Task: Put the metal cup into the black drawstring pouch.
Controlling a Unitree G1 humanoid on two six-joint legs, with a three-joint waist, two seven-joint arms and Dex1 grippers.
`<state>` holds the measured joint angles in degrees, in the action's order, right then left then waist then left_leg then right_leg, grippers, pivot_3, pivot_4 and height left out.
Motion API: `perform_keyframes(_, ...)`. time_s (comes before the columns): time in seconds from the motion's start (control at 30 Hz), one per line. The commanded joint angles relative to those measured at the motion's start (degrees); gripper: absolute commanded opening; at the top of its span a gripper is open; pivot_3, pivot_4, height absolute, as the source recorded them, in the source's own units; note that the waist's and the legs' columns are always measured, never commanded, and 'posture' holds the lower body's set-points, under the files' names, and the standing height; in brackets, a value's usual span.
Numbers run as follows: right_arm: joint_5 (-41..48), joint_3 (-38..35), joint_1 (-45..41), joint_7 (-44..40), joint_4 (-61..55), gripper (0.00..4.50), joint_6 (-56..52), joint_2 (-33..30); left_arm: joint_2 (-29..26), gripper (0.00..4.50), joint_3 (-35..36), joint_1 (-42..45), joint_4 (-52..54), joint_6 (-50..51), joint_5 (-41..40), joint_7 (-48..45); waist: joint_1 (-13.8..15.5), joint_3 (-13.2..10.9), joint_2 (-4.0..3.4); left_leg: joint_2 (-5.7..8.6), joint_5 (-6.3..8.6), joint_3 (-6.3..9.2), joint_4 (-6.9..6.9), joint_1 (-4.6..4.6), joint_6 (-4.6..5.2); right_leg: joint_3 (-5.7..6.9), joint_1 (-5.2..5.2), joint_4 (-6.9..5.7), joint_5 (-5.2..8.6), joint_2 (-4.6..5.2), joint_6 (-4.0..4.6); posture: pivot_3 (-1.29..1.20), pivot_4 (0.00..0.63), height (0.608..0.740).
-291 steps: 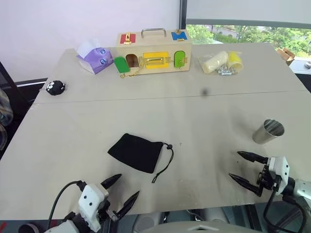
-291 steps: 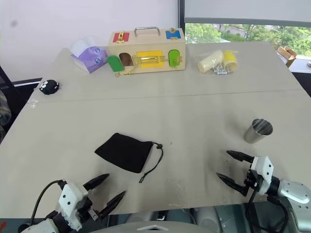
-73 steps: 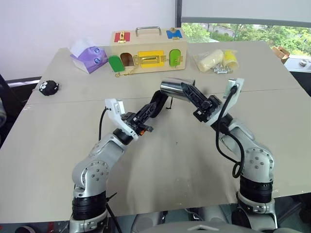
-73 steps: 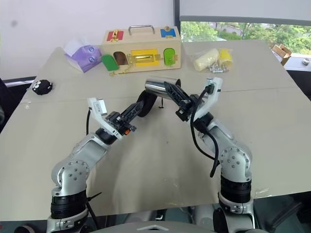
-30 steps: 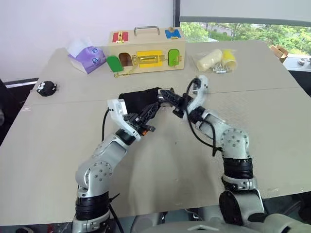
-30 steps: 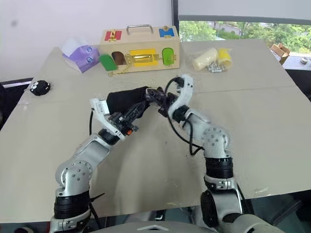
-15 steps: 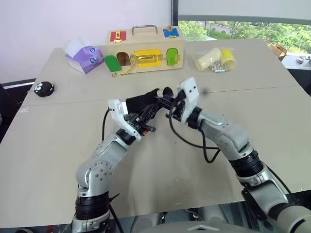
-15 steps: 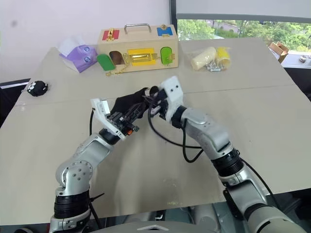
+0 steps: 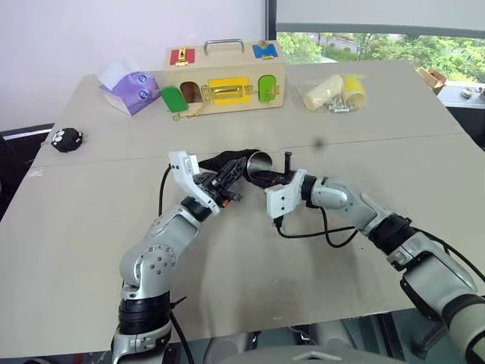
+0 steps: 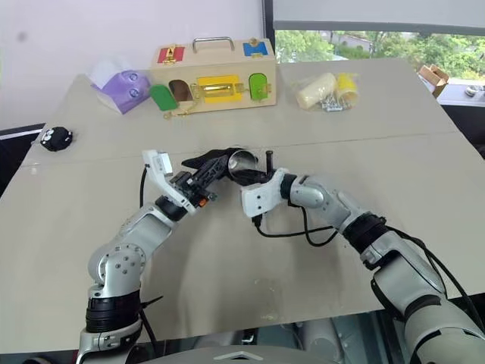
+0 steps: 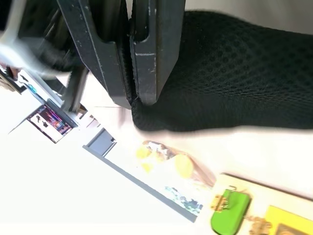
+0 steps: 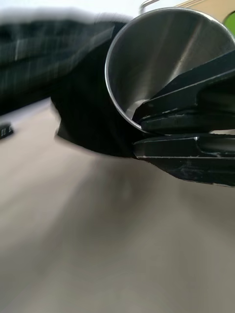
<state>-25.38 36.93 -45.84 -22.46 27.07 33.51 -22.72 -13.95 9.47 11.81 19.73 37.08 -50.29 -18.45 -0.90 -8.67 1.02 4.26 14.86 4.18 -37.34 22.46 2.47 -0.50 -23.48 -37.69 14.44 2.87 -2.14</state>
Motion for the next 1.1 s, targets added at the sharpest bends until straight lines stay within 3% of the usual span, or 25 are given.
perform_keyframes(0.03,-2.47,-0.79,-1.19,0.29,2.71,0.02,2.75,0.65,-0.58,0.0,0.78,2.21,2.31,-0.71,-1.27,-1.21,0.1,0.0,0.0,-0.01,-0.01,0.01,0.0,0.0,-0.01,0.01,0.0,0.0,0.0,-0.02,0.0,0.0,0.15,0.74)
perform_keyframes(0.33,-1.54,-4.1,-0.92,-3.75,3.29,0.02,-5.93,4.48,-1.41,0.0,-0.28,3.51,3.45,0.1,-0.98,-1.62,0.1,0.0,0.01,-0.02,-0.01,0.03,-0.03,0.0,-0.02,0.0,0.01,-0.05,0.0,-0.02,0.01,0.0,0.15,0.74)
perform_keyframes(0.5,15.51,-13.96,3.11,-9.67,-2.06,0.02,-20.5,11.67,-1.17,0.0,-1.48,2.05,4.41,0.12,-0.63,-1.87,0.12,0.02,0.04,-0.02,-0.01,0.07,-0.03,0.0,-0.02,0.0,0.02,-0.02,-0.01,-0.02,0.01,0.0,0.15,0.74)
perform_keyframes(0.77,27.54,-22.49,5.4,-11.69,-9.05,0.02,-37.55,16.52,-0.92,0.0,-1.76,1.51,3.81,-0.48,0.11,-2.51,0.16,0.01,0.03,-0.02,-0.01,0.08,-0.06,0.0,-0.01,0.03,0.02,-0.08,-0.02,-0.02,0.04,0.0,0.15,0.74)
perform_keyframes(0.87,27.39,-22.27,5.5,-12.07,-10.74,0.02,-39.9,15.99,-0.68,0.0,-1.59,1.48,3.44,-0.82,0.39,-2.47,0.13,0.01,0.02,-0.02,-0.01,0.09,-0.05,0.01,-0.01,0.03,0.0,-0.08,-0.02,-0.02,0.04,0.0,0.15,0.74)
perform_keyframes(0.93,27.19,-21.19,5.88,-13.61,-12.42,0.71,-40.65,14.93,-0.38,0.0,-1.27,1.61,3.06,-1.13,0.59,-2.04,0.14,0.01,0.02,-0.02,-0.01,0.08,-0.05,0.02,-0.01,0.02,-0.02,-0.09,-0.02,-0.02,0.04,0.0,0.15,0.74)
perform_keyframes(0.97,26.73,-20.36,6.27,-14.55,-13.45,0.85,-39.83,14.24,-0.17,0.0,-0.95,1.75,2.7,-1.28,0.63,-1.61,0.19,0.01,0.03,-0.01,-0.01,0.09,-0.05,0.02,-0.01,0.03,-0.02,-0.08,-0.02,-0.01,0.04,0.0,0.15,0.74)
perform_keyframes(1.0,26.08,-19.43,6.98,-15.47,-14.75,1.49,-38.31,13.35,0.08,0.0,-0.52,1.92,2.28,-1.48,0.67,-1.05,0.26,0.01,0.03,-0.01,-0.01,0.09,-0.05,0.02,-0.01,0.03,-0.02,-0.08,-0.02,-0.01,0.04,0.0,0.15,0.74)
perform_keyframes(1.1,27.49,-18.7,10.72,-19.52,-20.9,2.85,-36.69,10.33,0.22,0.0,0.26,2.17,1.71,-1.74,0.95,-0.28,0.25,0.01,0.03,-0.01,-0.01,0.09,-0.05,0.05,-0.01,0.03,-0.03,-0.06,-0.02,0.0,0.04,0.0,0.15,0.74)
